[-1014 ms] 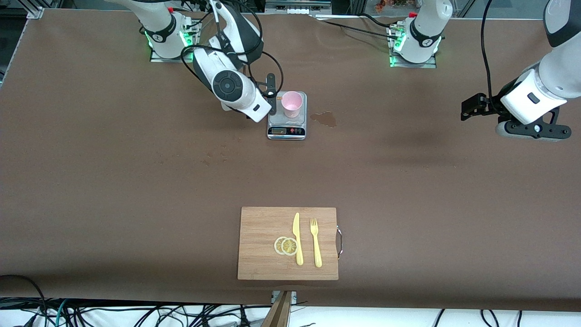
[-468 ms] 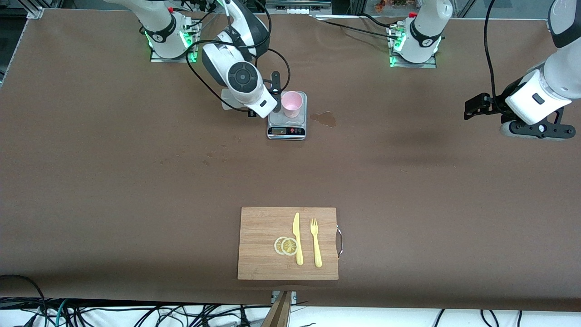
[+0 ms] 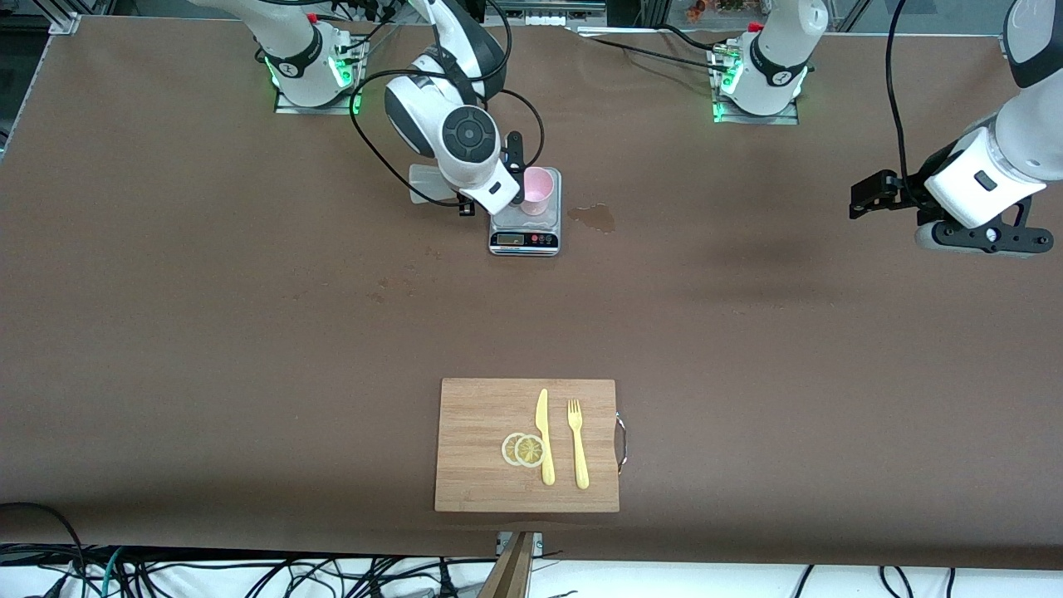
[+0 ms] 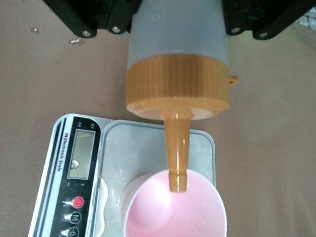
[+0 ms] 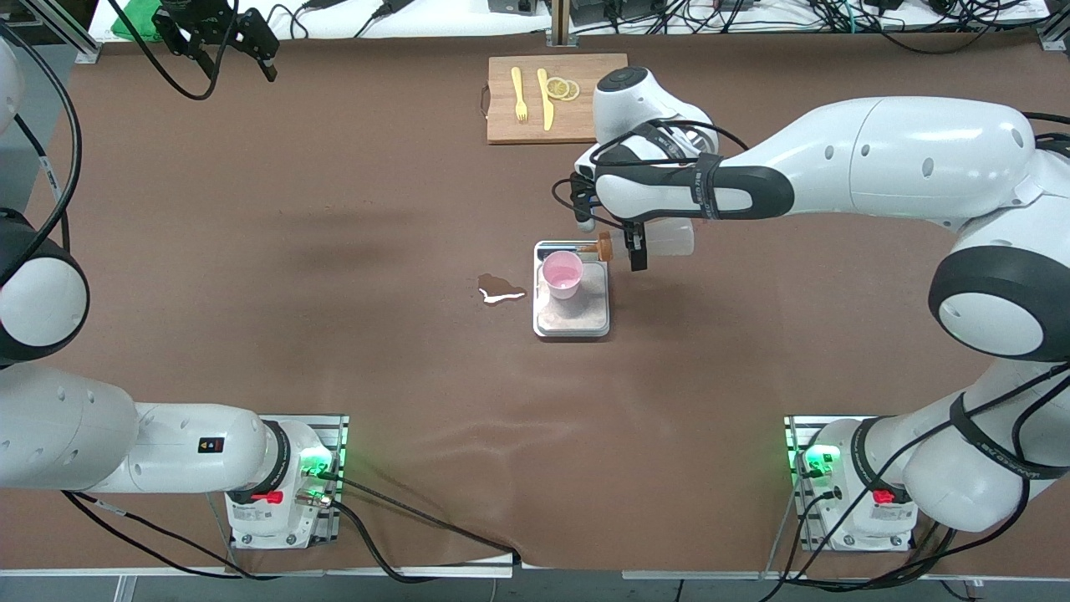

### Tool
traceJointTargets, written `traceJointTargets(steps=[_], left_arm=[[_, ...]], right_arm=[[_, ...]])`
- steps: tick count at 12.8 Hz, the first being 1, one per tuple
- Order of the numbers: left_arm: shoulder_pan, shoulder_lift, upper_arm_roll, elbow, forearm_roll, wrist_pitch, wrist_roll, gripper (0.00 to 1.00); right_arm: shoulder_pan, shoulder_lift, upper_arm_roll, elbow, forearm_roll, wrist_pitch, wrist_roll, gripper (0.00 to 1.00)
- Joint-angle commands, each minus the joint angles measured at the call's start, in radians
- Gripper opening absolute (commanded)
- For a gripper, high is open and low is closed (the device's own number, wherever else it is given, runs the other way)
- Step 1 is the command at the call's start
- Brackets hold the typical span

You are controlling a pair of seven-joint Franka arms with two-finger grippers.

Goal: Add sauce to pink cup with both arms
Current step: 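Tilt the bottle nozzle into the pink cup with the right gripper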

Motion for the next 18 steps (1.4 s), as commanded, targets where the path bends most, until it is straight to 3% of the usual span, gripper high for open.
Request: traceJointTargets(steps=[1,11,18], left_arm=[[0.002,-0.023,-0.008,-0.019,-0.006,-0.010,0.008,1.00],[0.002,-0.023,-0.006,-0.017,-0.009,-0.016,0.009,1.00],[0.002,-0.023,-0.006,-0.016,-0.009,-0.019,0.009,1.00]], right_arm=[[0.029,0.028,0.003,0.062,-0.055,-0.055,0.049,0.00],[0.084,0.088,0.003,0.174,-0.177,-0.156,0.079,0.00],[0.072,0.094,-0.002,0.174,-0.158,-0.153,0.074,0.00]])
